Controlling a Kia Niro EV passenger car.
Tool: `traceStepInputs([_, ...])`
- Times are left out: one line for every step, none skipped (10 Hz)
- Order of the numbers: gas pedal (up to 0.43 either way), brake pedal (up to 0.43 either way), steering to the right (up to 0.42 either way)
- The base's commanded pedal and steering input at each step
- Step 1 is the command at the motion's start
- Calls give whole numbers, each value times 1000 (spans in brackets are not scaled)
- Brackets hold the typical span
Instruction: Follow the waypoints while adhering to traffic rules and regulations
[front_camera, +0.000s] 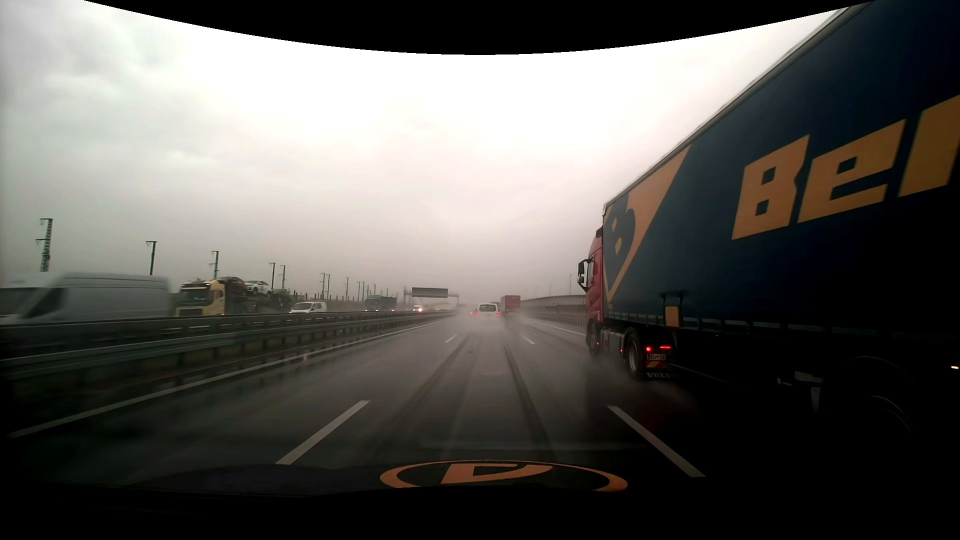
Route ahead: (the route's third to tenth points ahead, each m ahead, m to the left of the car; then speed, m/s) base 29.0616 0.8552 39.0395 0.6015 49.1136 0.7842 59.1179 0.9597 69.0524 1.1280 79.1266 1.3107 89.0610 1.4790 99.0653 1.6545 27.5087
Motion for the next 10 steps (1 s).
traceStepInputs([260, 0, -4])
traceStepInputs([260, 0, -4])
traceStepInputs([260, 0, -4])
traceStepInputs([260, 0, -4])
traceStepInputs([260, 0, -4])
traceStepInputs([260, 0, -3])
traceStepInputs([260, 0, -3])
traceStepInputs([260, 0, -3])
traceStepInputs([260, 0, -3])
traceStepInputs([260, 0, -3])
